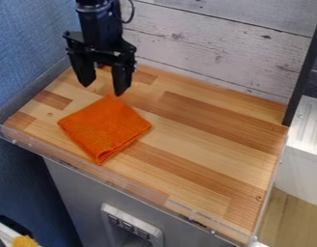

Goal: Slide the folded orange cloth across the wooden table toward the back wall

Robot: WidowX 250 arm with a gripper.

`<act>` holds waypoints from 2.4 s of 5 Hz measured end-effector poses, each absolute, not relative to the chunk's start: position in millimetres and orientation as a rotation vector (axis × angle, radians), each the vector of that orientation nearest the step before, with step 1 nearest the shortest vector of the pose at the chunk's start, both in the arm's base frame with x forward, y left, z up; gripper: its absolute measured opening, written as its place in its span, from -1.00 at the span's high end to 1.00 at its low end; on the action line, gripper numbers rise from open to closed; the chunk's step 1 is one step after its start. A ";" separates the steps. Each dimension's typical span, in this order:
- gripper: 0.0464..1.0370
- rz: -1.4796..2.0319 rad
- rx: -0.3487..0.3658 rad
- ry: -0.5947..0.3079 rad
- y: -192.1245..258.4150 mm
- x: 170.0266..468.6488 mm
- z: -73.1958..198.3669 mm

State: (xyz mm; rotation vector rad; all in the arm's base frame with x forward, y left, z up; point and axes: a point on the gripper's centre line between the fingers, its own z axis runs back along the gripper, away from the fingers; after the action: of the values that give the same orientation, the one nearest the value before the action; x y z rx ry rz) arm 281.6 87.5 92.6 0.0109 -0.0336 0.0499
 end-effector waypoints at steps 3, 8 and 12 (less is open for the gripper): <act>0.80 0.045 0.025 0.007 99.7 290.5 50.5; 0.98 0.043 -0.013 -0.003 93.4 285.0 8.8; 0.98 0.037 -0.017 0.014 99.4 323.6 9.8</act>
State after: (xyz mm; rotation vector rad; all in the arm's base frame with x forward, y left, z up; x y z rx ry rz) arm 323.6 99.4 9.8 -0.0170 0.0141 0.0369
